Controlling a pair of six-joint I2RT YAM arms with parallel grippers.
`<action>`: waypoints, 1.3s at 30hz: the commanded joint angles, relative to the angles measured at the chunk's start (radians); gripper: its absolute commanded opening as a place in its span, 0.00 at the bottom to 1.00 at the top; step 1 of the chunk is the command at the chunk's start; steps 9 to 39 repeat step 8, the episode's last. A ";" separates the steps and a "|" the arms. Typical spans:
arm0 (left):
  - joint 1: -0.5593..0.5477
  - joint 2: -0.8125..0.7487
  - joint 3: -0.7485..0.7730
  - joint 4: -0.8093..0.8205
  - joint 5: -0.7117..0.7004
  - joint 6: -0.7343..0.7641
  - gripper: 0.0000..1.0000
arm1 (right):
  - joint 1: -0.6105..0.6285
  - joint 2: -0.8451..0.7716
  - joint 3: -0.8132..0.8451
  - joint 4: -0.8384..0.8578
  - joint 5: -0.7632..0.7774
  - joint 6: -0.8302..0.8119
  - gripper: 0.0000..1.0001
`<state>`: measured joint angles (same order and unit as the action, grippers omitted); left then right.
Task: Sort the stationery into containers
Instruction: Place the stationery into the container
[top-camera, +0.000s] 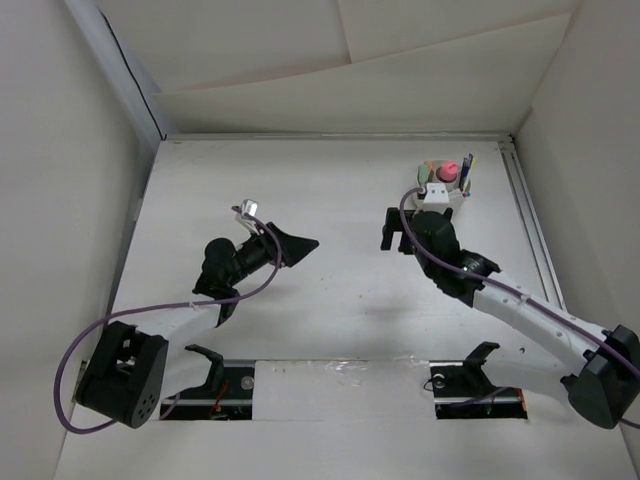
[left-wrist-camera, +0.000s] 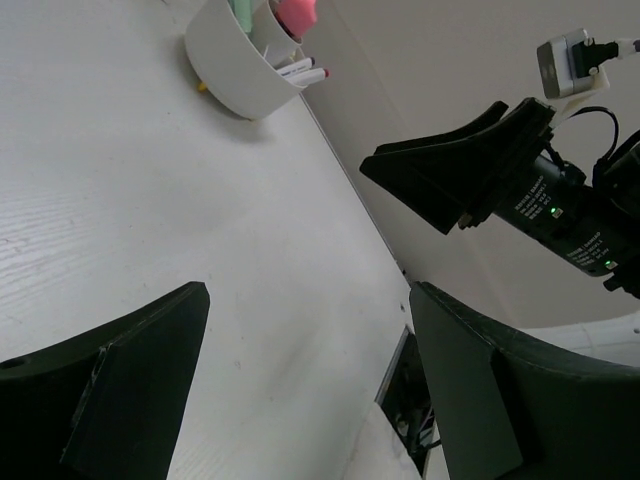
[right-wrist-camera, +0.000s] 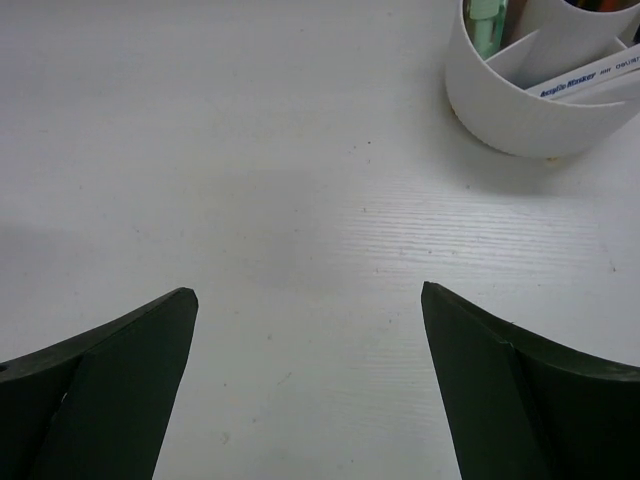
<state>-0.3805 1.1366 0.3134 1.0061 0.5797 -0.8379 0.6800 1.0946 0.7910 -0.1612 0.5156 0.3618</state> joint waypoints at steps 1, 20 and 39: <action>-0.005 0.009 0.013 0.079 0.054 -0.023 0.79 | 0.021 -0.047 -0.010 -0.035 0.023 0.034 1.00; -0.005 0.020 0.013 0.069 0.054 -0.013 0.76 | 0.069 -0.107 -0.022 -0.090 0.061 0.052 1.00; -0.005 0.020 0.013 0.069 0.054 -0.013 0.76 | 0.069 -0.107 -0.022 -0.090 0.061 0.052 1.00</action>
